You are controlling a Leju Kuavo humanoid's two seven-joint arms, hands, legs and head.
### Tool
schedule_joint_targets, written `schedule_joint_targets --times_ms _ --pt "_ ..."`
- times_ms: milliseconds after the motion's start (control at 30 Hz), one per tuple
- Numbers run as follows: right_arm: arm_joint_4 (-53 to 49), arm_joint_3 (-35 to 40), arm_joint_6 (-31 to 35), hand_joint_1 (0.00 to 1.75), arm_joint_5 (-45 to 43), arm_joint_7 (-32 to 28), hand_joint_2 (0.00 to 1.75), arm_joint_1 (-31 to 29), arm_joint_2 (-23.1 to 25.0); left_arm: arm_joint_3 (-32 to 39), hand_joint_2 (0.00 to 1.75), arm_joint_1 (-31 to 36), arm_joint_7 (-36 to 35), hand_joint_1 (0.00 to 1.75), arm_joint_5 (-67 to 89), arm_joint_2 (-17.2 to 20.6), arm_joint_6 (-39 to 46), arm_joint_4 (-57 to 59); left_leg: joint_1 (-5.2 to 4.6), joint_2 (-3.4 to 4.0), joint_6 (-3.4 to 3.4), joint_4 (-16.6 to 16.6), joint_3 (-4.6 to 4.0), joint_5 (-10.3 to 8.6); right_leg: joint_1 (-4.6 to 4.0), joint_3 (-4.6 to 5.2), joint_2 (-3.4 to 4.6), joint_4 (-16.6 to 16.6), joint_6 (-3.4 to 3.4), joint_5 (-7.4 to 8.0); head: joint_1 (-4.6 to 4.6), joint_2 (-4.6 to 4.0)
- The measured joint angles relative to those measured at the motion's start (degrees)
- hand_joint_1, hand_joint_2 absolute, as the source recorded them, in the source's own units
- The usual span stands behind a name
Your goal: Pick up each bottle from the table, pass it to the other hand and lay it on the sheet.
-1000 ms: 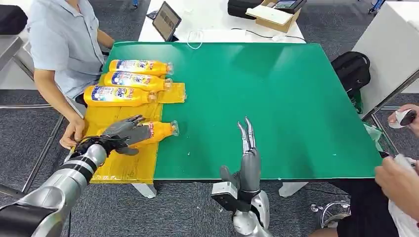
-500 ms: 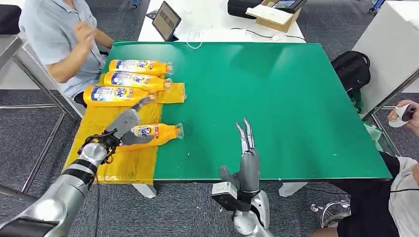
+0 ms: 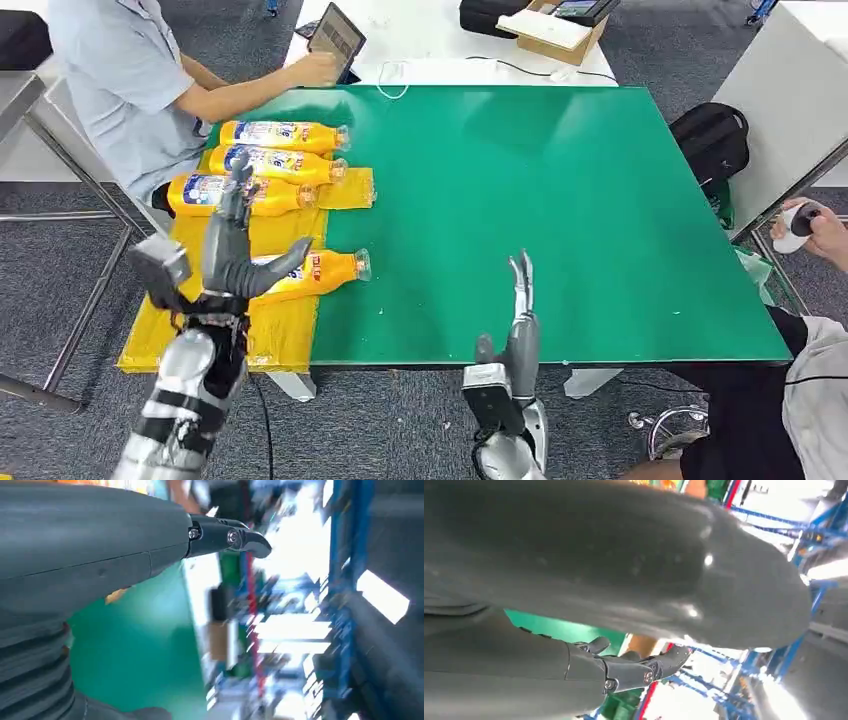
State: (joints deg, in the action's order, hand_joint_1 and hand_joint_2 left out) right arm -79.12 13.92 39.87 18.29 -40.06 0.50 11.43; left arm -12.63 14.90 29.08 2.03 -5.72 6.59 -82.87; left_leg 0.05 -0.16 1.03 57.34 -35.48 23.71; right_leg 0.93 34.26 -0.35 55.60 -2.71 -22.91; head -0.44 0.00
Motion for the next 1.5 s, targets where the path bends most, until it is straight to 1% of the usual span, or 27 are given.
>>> schedule_joint_targets --times_ms 67,167,233,300,333,400,633,800,867,967,1067,1167,1300,1367,1500 --pt "-0.97 -1.29 0.0 0.0 0.9 0.0 0.0 0.84 0.7 -0.48 1.75 -4.05 2.55 0.0 1.34 -0.86 3.43 -3.65 0.0 0.01 -0.02 0.0 0.0 0.03 0.0 0.01 0.0 -0.01 0.0 -0.02 -0.04 0.0" --pt "-1.4 -2.02 0.0 0.0 1.4 0.0 0.0 1.21 1.01 -0.77 1.75 -5.99 3.8 0.0 1.6 -1.29 4.7 -5.33 0.0 0.0 0.0 0.0 -0.01 0.06 0.0 0.0 0.0 -0.01 -0.01 -0.03 -0.02 0.0" --pt "-2.65 -5.32 0.0 0.0 1.4 0.0 0.0 2.76 1.84 -0.94 1.75 -13.21 7.95 0.0 1.62 -2.47 9.02 -10.46 -0.01 0.0 -0.02 -0.01 -0.01 0.13 0.01 0.0 0.0 -0.02 -0.12 -0.12 -0.02 0.0" --pt "-2.95 -7.77 0.0 0.0 -1.23 0.0 0.0 3.76 1.9 -0.55 1.75 -17.43 9.13 0.0 1.45 -2.87 10.46 -12.76 -0.01 -0.02 0.01 -0.01 0.0 0.16 0.02 0.01 0.0 -0.04 -0.14 -0.14 0.0 0.0" --pt "-3.04 -9.01 0.0 0.0 -2.38 0.0 1.75 4.24 1.88 -0.04 1.75 -19.13 9.52 0.0 1.19 -3.02 10.83 -13.74 -0.01 -0.04 0.01 -0.01 -0.01 0.16 0.02 0.0 0.0 -0.04 -0.14 -0.14 0.0 0.0" --pt "-3.3 -10.74 0.0 0.0 -3.28 0.0 1.75 5.02 1.88 0.52 1.75 -21.81 9.93 0.0 1.01 -3.15 10.94 -15.23 -0.01 -0.04 0.01 -0.01 -0.01 0.16 0.02 0.0 0.0 -0.04 -0.14 -0.15 -0.02 0.0" --pt "-3.22 -16.16 -0.13 0.0 -8.81 0.0 1.75 6.19 1.38 2.93 1.75 -27.06 10.48 0.0 5.12 -4.22 13.08 -17.61 -0.01 -0.04 0.01 -0.01 0.02 0.15 0.01 -0.04 0.0 -0.04 -0.15 -0.14 -0.02 0.0" --pt "-3.17 -17.77 -0.15 0.0 -10.12 0.0 1.75 6.37 0.99 3.63 1.75 -28.24 10.61 0.0 5.54 -4.77 12.19 -18.06 -0.01 -0.04 0.01 -0.01 0.02 0.15 0.02 -0.05 -0.01 -0.04 -0.15 -0.14 -0.02 0.0" --pt "-3.22 -17.86 -0.07 0.0 -8.01 0.0 1.75 6.17 1.05 3.43 1.75 -28.09 10.46 0.0 5.71 -4.94 10.72 -18.02 -0.01 -0.03 0.01 -0.01 0.02 0.15 0.01 -0.04 0.0 -0.04 -0.15 -0.13 -0.02 0.0" --pt "-3.83 -17.49 -0.04 0.0 -0.73 -0.02 1.75 4.99 2.05 2.04 1.75 -25.89 9.28 0.0 5.39 -5.22 8.61 -16.61 0.0 -0.04 0.01 -0.01 0.04 0.12 0.01 -0.06 0.0 -0.04 -0.15 -0.12 -0.02 0.0" --pt "-3.78 -16.46 -0.04 0.0 -1.05 -0.04 1.75 3.09 3.13 0.65 1.75 -22.81 8.25 0.0 4.82 -5.71 7.73 -13.8 0.0 -0.04 0.03 -0.01 0.1 0.08 0.01 -0.1 -0.01 -0.03 -0.15 -0.1 -0.02 0.0" --pt "-3.57 -15.17 -0.04 0.0 -2.95 -0.02 1.75 2.29 4.04 -0.11 1.75 -19.76 9.88 0.0 6.91 -6.75 11.28 -9.0 0.0 -0.04 0.04 0.0 0.12 0.06 0.01 -0.15 -0.01 -0.03 -0.17 -0.09 0.0 0.0" --pt "-4.07 -14.89 -0.04 0.0 0.88 -0.02 1.75 2.24 5.64 -1.27 1.75 -16.97 10.78 0.0 8.46 -7.92 16.77 -4.61 -0.01 -0.04 0.04 0.01 0.11 0.07 0.02 -0.14 -0.01 -0.03 -0.18 -0.08 0.0 0.0" --pt "-4.11 -14.63 -0.04 0.0 1.42 -0.02 1.75 2.22 6.14 -1.92 1.75 -15.81 10.94 0.0 8.66 -8.22 19.59 -2.9 -0.02 -0.04 0.04 0.01 0.09 0.08 0.02 -0.13 -0.01 -0.03 -0.18 -0.09 -0.02 0.0" --pt "-4.05 -13.03 -0.02 0.0 1.69 -0.02 1.75 1.52 6.36 -3.26 1.75 -13.57 10.96 0.0 7.44 -8.24 22.69 -0.32 -0.01 -0.03 0.04 0.0 0.06 0.09 0.02 -0.1 -0.01 -0.03 -0.17 -0.09 -0.02 0.0"
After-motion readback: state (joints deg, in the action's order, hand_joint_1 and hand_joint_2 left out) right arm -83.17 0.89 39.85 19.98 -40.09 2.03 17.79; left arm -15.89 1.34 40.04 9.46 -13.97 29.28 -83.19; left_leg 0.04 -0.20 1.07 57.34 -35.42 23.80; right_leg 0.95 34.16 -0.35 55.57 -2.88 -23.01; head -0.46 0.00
